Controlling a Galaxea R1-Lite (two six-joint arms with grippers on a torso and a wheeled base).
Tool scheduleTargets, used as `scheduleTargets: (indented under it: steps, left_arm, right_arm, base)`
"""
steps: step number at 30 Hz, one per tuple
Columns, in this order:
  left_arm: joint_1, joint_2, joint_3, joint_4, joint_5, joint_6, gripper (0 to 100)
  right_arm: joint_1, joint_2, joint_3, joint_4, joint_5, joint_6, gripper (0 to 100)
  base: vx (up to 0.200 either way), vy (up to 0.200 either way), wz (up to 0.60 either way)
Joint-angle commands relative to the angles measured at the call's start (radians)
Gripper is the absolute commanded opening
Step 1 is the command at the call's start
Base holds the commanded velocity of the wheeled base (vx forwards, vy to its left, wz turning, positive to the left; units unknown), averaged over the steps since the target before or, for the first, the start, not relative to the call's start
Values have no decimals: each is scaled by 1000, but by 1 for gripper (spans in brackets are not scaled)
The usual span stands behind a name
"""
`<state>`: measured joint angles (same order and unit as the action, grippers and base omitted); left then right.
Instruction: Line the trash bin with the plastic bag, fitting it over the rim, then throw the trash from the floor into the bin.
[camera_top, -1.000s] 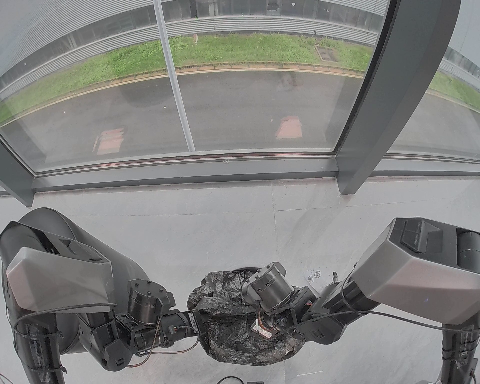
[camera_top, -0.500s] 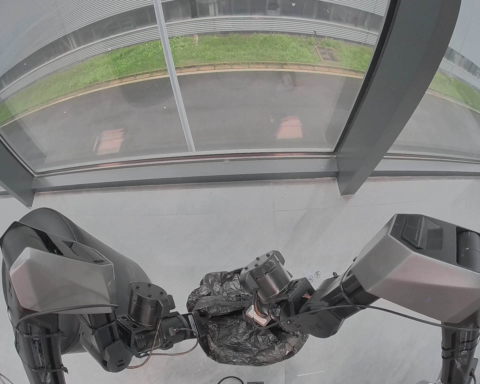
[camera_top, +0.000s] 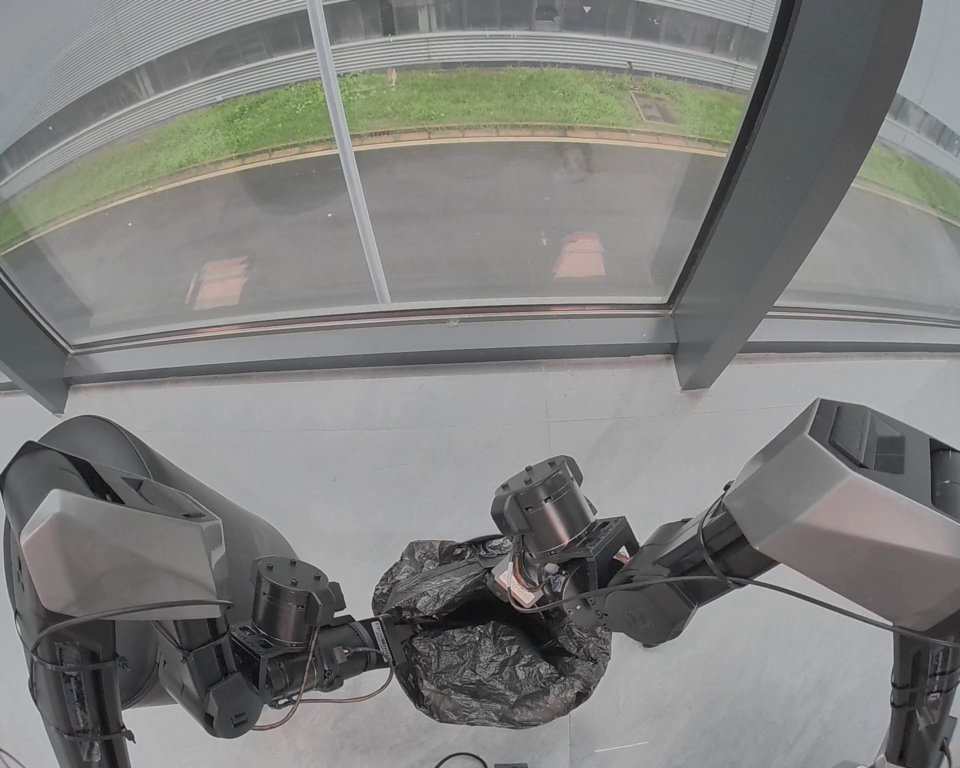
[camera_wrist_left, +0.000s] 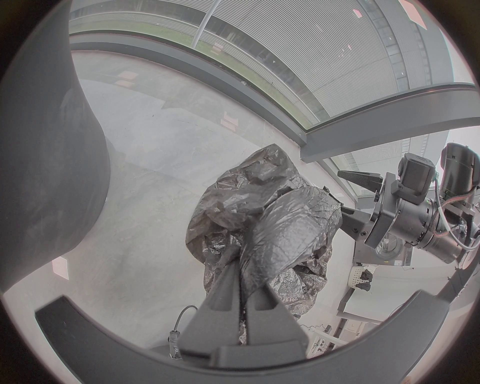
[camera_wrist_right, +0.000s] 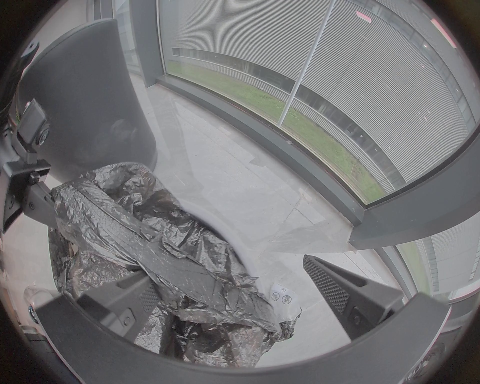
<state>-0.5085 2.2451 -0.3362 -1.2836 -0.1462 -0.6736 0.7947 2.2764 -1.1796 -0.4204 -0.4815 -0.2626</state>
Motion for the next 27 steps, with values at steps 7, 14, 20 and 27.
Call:
scheduleTargets:
  steps: [7, 14, 20, 27]
  left_arm:
    - [45, 21, -49, 0, -6, 2, 0]
    - [82, 31, -73, -2, -9, 9, 0]
    - [100, 51, -107, 0, -9, 28, 0]
    - [102, 85, -135, 0, -13, 28, 0]
  right_arm:
    - [-45, 8, -51, -3, 1, 0, 100]
    - [-55, 32, -94, -3, 17, 0, 100]
    - [-83, 86, -150, -3, 35, 0, 100]
    - [-107, 132, -196, -3, 38, -1, 100]
  base:
    - [0, 0, 0]
    - [0, 0, 0]
    - [0, 0, 0]
    - [0, 0, 0]
